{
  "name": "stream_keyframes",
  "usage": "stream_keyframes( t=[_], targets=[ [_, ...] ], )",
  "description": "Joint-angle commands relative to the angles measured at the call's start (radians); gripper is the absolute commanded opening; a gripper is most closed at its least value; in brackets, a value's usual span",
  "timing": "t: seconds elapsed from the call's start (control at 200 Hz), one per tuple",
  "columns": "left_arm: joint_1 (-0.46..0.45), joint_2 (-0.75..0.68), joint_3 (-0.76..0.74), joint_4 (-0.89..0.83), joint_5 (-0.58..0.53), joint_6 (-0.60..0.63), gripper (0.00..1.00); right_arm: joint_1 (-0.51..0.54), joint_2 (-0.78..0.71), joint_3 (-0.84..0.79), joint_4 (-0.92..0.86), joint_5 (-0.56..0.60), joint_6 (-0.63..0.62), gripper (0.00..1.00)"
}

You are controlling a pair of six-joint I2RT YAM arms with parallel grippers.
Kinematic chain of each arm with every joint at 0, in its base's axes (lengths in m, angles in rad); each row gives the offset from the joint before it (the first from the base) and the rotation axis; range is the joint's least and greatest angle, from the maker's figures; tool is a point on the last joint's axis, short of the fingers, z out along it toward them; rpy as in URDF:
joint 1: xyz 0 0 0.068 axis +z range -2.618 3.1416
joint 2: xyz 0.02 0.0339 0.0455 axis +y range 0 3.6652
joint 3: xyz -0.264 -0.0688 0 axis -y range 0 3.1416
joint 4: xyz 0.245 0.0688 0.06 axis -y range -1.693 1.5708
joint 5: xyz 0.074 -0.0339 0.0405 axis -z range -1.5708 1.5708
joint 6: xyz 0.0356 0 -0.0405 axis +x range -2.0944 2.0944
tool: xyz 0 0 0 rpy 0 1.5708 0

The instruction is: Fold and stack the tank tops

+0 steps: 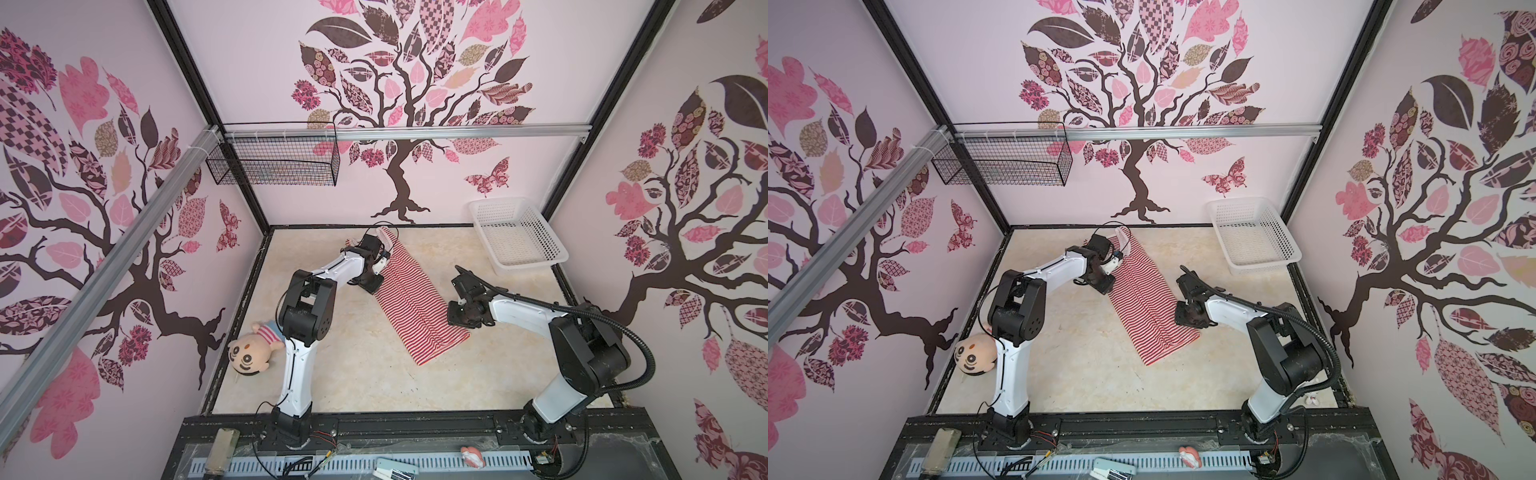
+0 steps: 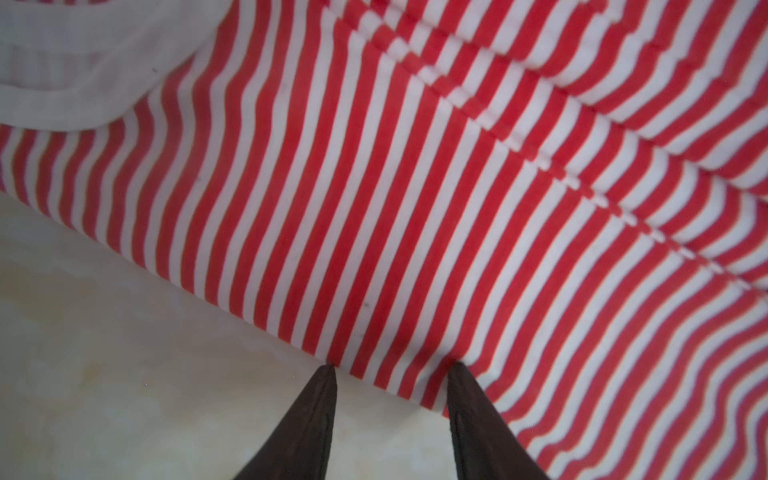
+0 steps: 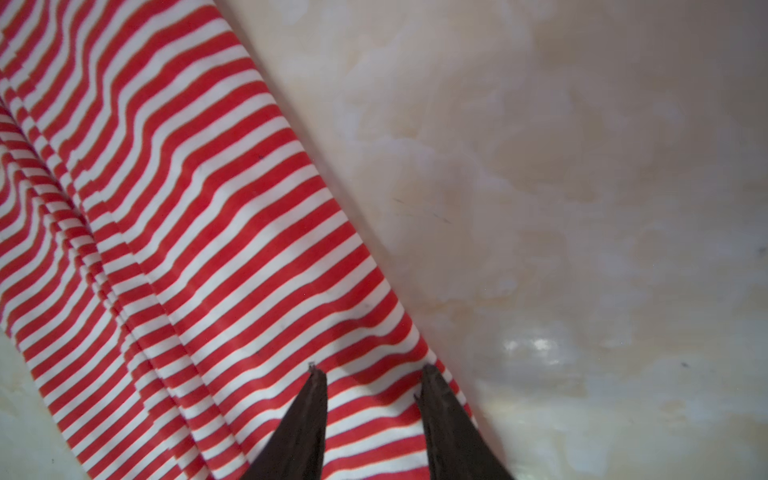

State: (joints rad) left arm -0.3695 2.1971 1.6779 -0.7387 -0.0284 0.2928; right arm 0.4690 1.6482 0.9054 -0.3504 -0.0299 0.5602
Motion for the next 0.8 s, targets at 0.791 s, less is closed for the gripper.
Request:
stream_keyframes(
  t=[0.791],
  targets=[
    [-0.011,0.277,0.373,-0.097,-0.242,0.17,0.47,0.204,-0.09,-0.141,0.021,-0.052,0.215,0.41]
  ],
)
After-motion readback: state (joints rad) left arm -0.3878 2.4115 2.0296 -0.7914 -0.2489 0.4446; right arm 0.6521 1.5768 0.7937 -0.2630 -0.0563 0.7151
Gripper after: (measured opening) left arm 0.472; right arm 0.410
